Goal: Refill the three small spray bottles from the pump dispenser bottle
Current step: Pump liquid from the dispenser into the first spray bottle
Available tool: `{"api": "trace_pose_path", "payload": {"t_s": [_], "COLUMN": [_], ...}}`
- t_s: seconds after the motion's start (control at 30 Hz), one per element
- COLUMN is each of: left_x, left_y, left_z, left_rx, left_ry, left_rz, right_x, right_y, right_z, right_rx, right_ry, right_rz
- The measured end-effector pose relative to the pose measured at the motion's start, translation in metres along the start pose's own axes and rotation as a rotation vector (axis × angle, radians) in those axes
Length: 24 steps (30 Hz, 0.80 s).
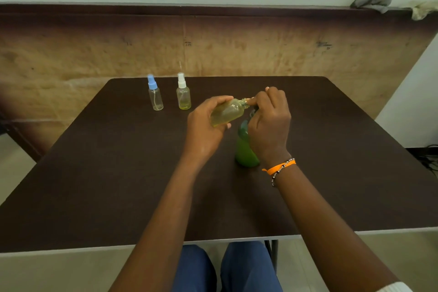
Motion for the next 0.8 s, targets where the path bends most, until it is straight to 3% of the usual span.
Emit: {"api": "trace_pose_path", "payload": {"t_s": [0.8], "left_x": [0.002], "left_y": [0.0], "left_z": [-0.001], "left_rx": [-0.003], "left_ry": [-0.005], "left_rz": [-0.023], "right_x": [0.003], "right_y": [-0.003], "right_z": [0.0], "right_rx": [-0.068], "right_ry": [0.035], "right_rz": [0.028]}}
Point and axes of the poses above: each hand's wrist, its own x-axis away from the middle knuckle, its own y-axis out of the palm, z = x × y, the point moved 5 cm from there along -x, towards the middle knuckle, and after that the axes turned 15 degrees about -y, right-handed, at the moved point
